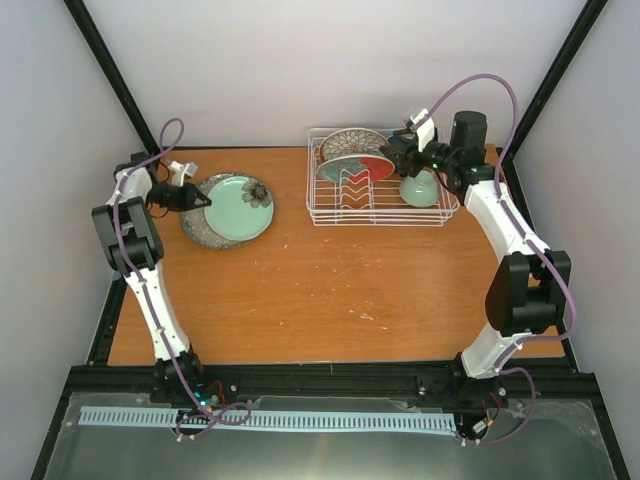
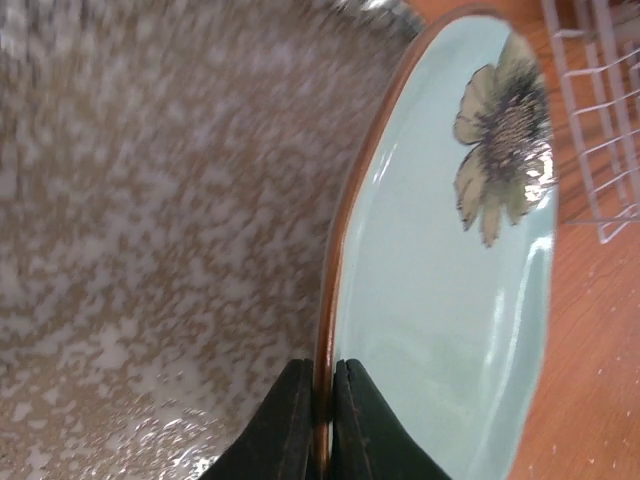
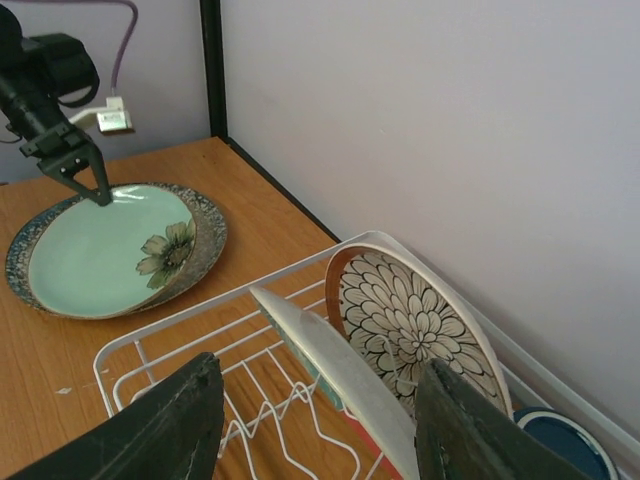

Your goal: Load the mixed dishes into the dish rack

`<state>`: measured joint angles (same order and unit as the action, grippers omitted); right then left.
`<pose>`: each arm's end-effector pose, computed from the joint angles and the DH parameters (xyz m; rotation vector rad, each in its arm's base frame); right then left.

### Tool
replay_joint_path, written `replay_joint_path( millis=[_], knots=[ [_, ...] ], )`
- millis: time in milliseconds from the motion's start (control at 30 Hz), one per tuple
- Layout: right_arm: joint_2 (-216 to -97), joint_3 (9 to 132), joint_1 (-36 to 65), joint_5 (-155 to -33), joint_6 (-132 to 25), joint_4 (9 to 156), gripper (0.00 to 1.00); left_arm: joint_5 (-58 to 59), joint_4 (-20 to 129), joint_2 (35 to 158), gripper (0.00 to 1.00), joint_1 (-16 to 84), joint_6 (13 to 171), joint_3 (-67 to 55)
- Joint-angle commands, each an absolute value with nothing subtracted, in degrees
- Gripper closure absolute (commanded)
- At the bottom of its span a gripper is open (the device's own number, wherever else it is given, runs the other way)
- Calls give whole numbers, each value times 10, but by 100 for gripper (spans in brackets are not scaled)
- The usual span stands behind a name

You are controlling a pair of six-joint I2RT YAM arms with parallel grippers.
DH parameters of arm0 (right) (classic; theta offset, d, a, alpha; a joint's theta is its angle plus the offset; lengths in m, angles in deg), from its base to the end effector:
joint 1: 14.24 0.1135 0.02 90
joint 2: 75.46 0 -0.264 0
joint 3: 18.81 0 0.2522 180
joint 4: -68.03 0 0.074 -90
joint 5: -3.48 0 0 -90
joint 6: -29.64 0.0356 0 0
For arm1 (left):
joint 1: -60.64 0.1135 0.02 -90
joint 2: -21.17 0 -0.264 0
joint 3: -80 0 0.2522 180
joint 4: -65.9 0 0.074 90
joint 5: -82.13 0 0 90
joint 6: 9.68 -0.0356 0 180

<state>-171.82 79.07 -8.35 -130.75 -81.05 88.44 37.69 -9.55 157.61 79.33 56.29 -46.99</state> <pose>0.3909 0.0653 0.3503 -0.9054 1.6012 0.5492 0.4523 0.1262 0.1555 0.1700 2.5990 -0.9762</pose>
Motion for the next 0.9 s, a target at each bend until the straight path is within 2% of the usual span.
replay_joint_path(
  millis=[0, 233, 433, 600, 867],
  knots=[
    [-1737, 803, -75, -1328, -793, 867, 48, 450, 7, 1491, 99, 788, 537, -443],
    [-1761, 819, -61, -1343, -783, 857, 49, 509, 120, 1428, 99, 786, 569, -378],
    [-1773, 832, -52, -1347, -788, 866, 49, 513, 123, 1451, 99, 785, 571, -380],
    [-1785, 838, -46, -1374, -778, 866, 49, 542, 184, 1427, 99, 785, 588, -338],
    [-1831, 902, 4, -1409, -847, 957, 49, 588, 227, 1397, 99, 785, 586, -299]
  ],
)
